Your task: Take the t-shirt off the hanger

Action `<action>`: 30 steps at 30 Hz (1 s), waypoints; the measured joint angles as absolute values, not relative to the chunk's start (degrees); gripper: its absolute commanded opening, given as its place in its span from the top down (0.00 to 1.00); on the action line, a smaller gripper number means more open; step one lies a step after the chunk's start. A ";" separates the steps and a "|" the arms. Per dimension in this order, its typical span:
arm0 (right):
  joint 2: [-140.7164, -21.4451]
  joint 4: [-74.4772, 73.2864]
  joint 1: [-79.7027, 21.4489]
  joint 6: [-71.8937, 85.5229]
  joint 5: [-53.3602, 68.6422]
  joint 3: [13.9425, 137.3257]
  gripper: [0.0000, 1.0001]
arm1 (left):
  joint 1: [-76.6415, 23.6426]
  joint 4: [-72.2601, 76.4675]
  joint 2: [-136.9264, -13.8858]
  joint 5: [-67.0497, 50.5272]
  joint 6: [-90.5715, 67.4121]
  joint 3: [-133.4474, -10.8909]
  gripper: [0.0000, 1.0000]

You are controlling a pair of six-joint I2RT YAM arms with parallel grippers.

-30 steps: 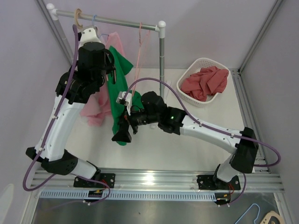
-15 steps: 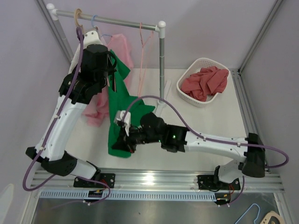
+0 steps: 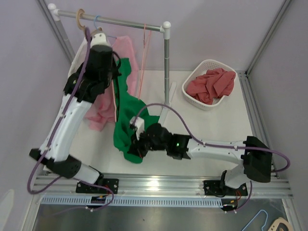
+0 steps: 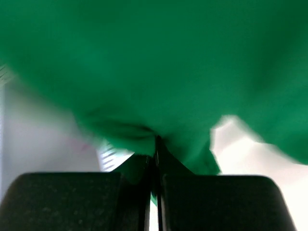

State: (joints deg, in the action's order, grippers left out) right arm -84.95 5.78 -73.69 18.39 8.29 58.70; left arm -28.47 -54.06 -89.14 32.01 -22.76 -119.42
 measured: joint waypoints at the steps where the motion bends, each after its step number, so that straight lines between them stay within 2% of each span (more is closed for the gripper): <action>1: -86.19 4.62 -70.91 18.35 8.62 59.86 1.00 | -28.64 -53.36 -85.36 30.85 -23.20 -114.63 0.99; 5: -90.72 1.06 -61.63 17.17 8.86 67.61 1.00 | -29.63 -55.09 -68.29 26.68 -24.58 -99.74 0.99; 10: -95.00 0.32 -56.10 15.38 9.26 77.54 1.00 | -30.79 -57.10 -53.23 27.97 -25.02 -92.12 0.99; 13: -97.10 0.58 -56.07 15.42 9.41 78.28 1.00 | -30.79 -58.06 -50.33 29.76 -24.99 -91.61 0.99; 18: -103.04 0.21 -56.53 15.94 8.86 78.15 1.00 | -30.81 -58.52 -52.18 26.57 -24.97 -92.86 0.99; 19: -104.68 0.03 -56.64 15.92 8.38 78.13 0.90 | -30.83 -58.78 -52.21 25.82 -24.97 -92.88 0.99; 20: -105.69 -0.51 -56.80 15.90 7.60 78.13 0.75 | -30.85 -59.33 -52.25 24.88 -24.97 -92.88 0.99; 21: -106.50 -1.26 -56.99 15.90 6.83 78.19 0.44 | -30.89 -60.03 -52.25 24.18 -24.88 -92.88 0.99; 22: -107.31 -2.00 -57.14 15.92 5.96 78.43 0.29 | -30.92 -61.17 -52.07 23.42 -24.77 -93.06 0.99; 23: -108.33 -3.01 -57.28 15.27 4.93 79.09 0.08 | -30.96 -62.50 -51.90 22.76 -24.51 -93.51 0.99; 24: -109.40 -3.44 -57.49 15.11 4.12 79.81 0.01 | -30.96 -63.86 -51.68 22.09 -24.36 -94.24 0.99; 30: -118.48 -6.52 -60.53 13.15 -3.20 88.07 0.00 | -31.00 -72.07 -50.02 19.40 -21.89 -102.39 0.99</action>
